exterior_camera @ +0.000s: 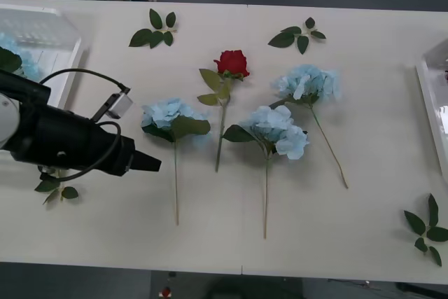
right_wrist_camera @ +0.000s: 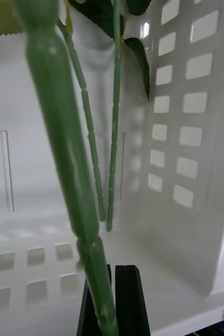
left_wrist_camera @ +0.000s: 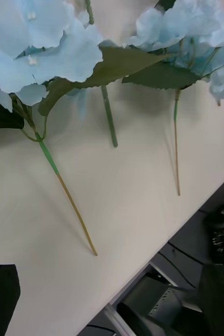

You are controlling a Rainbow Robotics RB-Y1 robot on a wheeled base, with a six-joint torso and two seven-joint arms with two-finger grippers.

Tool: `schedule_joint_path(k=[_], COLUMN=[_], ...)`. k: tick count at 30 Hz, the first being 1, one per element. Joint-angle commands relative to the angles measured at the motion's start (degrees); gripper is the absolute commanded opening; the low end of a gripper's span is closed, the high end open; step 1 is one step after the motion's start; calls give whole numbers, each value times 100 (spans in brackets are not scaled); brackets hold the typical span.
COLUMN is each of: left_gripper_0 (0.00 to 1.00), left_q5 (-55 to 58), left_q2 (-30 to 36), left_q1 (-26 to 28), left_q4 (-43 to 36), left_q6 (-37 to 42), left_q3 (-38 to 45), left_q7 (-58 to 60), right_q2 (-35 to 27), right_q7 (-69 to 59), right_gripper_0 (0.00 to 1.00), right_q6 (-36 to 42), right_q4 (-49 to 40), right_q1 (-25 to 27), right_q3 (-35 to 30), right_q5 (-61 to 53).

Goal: Put the red flowers into the right box and the blue flowers into the left box

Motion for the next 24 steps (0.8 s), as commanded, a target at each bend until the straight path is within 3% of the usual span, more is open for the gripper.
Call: schedule_joint_path(k=[1,10,11,13,16,24], left_gripper_0=[100,100,100,100,100,100], left_q5=[-532,-1780,-1929,-2158,-2439,-2518], left_q2=[-42,-315,-341,-359,-394,-420], left_q1=[-250,-689,-733,-786,-865,-1085], left_q4=[-162,-162,-162,-154,-75,514], left_q6=[-54,-203,-247,-318,-414,-687], left_q3=[-221,-960,-1048,-1188,-1426,-1918], left_q7=[167,210,210,210,237,210], right_q2=[-213,-213,-213,-213,-213,-213], right_q7=[-215,-154,-145,-110,-66,101], right_gripper_0=[0,0,68,86,99,100], right_q6=[-160,-406,-441,-467,-467,-450], right_q4=[-153,-153,-153,-153,-153,-153], right_q1=[-16,-16,-16,-34,-52,-60], right_q3=[136,294,321,365,391,461], right_q5=[-2,-63,-89,-107,-160,-344])
